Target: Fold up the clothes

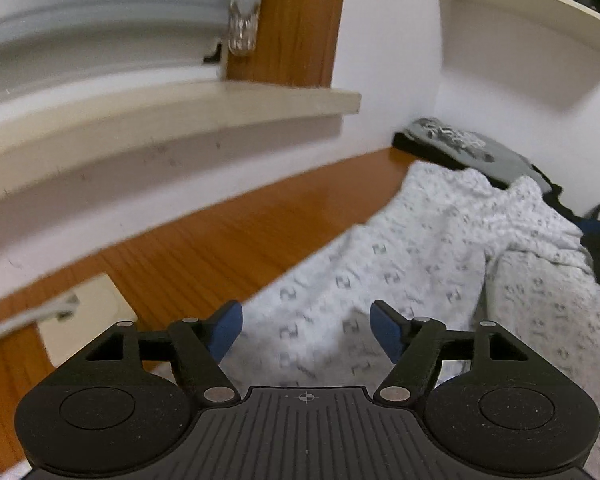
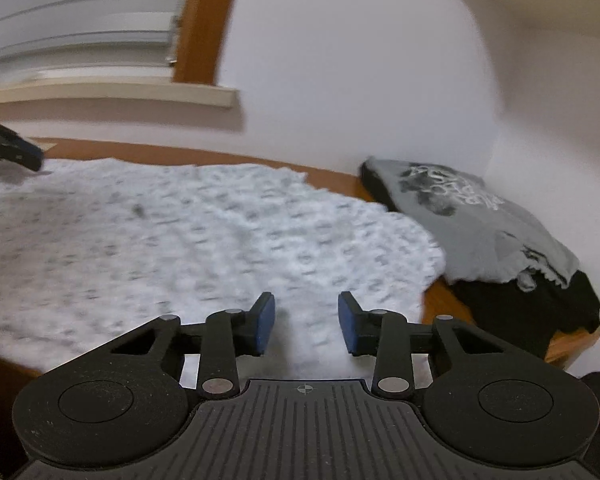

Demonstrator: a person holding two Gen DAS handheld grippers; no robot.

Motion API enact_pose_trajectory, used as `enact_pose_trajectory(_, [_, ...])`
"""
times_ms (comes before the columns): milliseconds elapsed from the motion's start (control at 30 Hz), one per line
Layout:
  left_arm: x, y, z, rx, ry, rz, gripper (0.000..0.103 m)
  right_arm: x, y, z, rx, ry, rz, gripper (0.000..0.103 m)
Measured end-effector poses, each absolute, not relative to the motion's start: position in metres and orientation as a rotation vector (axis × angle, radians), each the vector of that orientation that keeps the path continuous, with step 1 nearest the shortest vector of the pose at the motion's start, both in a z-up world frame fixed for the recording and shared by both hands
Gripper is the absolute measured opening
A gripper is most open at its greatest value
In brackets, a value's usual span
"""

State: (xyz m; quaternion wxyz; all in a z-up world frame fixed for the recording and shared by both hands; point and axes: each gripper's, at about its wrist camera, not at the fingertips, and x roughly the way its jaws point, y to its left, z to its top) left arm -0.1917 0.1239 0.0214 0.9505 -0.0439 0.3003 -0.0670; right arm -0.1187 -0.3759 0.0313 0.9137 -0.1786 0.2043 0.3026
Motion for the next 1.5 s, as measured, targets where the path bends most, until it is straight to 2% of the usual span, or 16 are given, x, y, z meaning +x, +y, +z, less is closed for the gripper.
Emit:
enact_pose_trajectory(100, [-0.196,0.13,0.021,-0.106,0.592,-0.127,0.078,-0.129,-0.365,0.032,-0.358,0.45,0.642,0.033])
enact_pose_trajectory(400, [-0.192,0.135,0.02,-0.13,0.598,-0.106,0.078,-0.159,-0.367,0.02,-0.434,0.486,0.528,0.033])
enact_pose_trajectory(633, [-0.193,0.136,0.021,-0.128,0.592,-0.107,0.078,-0.156,-0.383,-0.018,-0.42,0.615,0.466,0.032])
enact_pose_trajectory(800, [-0.193,0.136,0.021,-0.128,0.589,-0.108,0.079,-0.16,-0.388,-0.043,-0.338,0.586,0.38,0.032])
enact_pose_trajectory(900, [-0.193,0.136,0.021,-0.127,0.591,-0.11,0.08,-0.157,-0.388,-0.05,-0.238,0.613,0.377,0.035])
enact_pose_trajectory(967, [-0.193,0.136,0.021,-0.127,0.59,-0.112,0.08,-0.158,-0.387,-0.054,-0.198,0.608,0.371,0.042])
enact_pose_trajectory(1300, [-0.194,0.137,0.021,-0.13,0.595,-0.113,0.081,-0.153,-0.383,-0.064,-0.156,0.615,0.3,0.045])
enact_pose_trajectory(1400, [-0.194,0.138,0.021,-0.133,0.596,-0.112,0.081,-0.147,-0.391,-0.073,-0.125,0.631,0.276,0.041])
enact_pose_trajectory(1467, [-0.194,0.138,0.021,-0.136,0.597,-0.112,0.081,-0.142,-0.399,-0.074,-0.102,0.628,0.268,0.011])
enact_pose_trajectory(1500, [-0.194,0.138,0.021,-0.137,0.598,-0.112,0.081,-0.142,-0.404,-0.071,-0.099,0.619,0.263,0.008])
